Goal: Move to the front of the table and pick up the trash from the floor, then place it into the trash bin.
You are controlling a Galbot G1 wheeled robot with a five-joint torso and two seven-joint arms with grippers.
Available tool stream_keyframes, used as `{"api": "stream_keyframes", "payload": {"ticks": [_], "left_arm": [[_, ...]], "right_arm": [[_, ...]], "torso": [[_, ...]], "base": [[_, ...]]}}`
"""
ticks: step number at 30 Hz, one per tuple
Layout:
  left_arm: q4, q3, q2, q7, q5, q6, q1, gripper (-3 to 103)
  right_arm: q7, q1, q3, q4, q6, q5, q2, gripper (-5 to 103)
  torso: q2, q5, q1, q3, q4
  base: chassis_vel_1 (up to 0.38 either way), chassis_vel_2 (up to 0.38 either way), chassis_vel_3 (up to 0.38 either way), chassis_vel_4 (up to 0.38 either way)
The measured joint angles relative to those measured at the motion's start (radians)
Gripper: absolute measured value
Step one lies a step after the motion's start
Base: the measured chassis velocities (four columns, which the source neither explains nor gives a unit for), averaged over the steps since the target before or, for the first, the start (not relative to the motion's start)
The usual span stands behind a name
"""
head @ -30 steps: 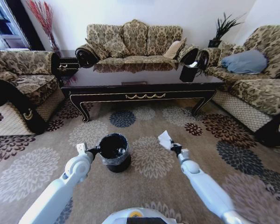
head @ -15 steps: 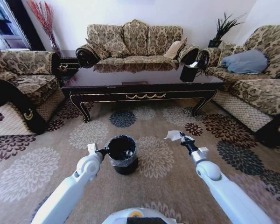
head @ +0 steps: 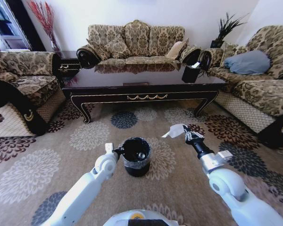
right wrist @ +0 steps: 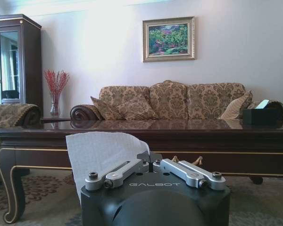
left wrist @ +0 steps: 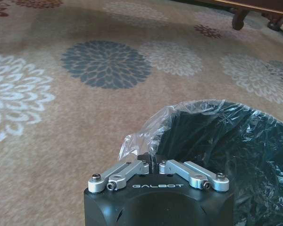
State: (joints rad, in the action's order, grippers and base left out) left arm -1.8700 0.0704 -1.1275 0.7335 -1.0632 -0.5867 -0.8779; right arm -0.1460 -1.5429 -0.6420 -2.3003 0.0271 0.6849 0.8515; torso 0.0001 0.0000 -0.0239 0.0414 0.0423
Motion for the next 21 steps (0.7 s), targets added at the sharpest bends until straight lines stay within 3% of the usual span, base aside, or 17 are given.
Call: {"api": "stream_keyframes", "payload": {"ticks": [15,21], "left_arm": [[0.044,0.194,-0.098,0.069,-0.001,-0.018,0.121,4],[0.066,0.223,-0.128,0.075,0.01,-0.027,0.133,4]], "right_arm": [[0.011,-0.117,0.058,-0.066,-0.01,-0.094,0.066,0],[0.014,-0.138,0.082,-0.067,-0.012,-0.112,0.074,0]], "torso": [[0.0,0.0002,0.0,0.0,0.0001],[0.0,0.0001,0.0,0.0,0.0001]], "base": [[0.0,0.0,0.0,0.0],[0.0,0.0,0.0,0.0]]}}
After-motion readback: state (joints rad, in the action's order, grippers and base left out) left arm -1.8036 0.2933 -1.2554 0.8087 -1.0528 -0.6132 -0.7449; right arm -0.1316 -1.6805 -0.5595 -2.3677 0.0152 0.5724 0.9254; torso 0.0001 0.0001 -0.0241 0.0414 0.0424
